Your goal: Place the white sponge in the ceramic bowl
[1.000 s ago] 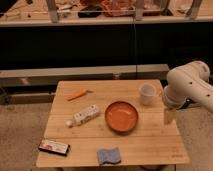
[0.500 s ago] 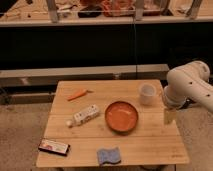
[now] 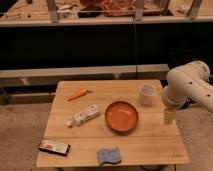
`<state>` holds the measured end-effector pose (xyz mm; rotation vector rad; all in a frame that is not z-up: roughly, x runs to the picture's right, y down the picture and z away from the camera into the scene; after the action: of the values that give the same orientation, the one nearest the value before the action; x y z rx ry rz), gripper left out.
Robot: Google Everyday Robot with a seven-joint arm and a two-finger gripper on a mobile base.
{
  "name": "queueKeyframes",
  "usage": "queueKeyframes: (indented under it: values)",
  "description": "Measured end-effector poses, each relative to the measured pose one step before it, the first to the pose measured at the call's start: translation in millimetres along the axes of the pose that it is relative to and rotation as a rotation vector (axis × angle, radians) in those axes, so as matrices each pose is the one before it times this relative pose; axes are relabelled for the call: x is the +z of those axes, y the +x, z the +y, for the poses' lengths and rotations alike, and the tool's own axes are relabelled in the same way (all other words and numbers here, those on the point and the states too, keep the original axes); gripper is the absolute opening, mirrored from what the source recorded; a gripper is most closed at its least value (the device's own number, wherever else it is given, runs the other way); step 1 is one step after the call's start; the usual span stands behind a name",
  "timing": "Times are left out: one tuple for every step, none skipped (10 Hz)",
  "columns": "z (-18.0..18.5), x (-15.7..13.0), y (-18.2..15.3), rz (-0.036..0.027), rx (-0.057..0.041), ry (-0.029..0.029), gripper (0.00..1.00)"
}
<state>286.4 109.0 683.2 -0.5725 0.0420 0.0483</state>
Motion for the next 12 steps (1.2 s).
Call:
queueKeyframes:
  values:
    - [-0.03,-0.17,0.04,0.00025,-0.00002,0.00022,0.80]
    - [-0.02,-0.02,-0.02,-0.00003,0.00001,0.00003,0.80]
    - [0.21,0.15,-0.09,0.00018,-0.00045,-0.00038,0.80]
    - [2.82,0.55,-2.91,0.00072,-0.00911,-0.00154,0.80]
    - [5.72,1.57,-10.33,0.00192,-0.02948,-0.00309,0.80]
    - [4.36,1.01,-13.84,-0.00238,-0.02165,-0.00357,0.80]
    - [3.15,1.38,-14.01,-0.00102,-0.02366,-0.00288,0.80]
    - [2.28,1.04,-5.67,0.00118,-0.01107,-0.00227,0.80]
    - [3.89,2.56,-3.10,0.00260,-0.01631,-0.00265,0.80]
    - [3.39,2.43,-1.45,0.00204,-0.01667,-0.00130,0.80]
    - [2.06,1.25,-2.72,0.00264,-0.01541,-0.00006,0.80]
    - [2.96,2.77,-14.37,0.00277,-0.03932,-0.00063,0.80]
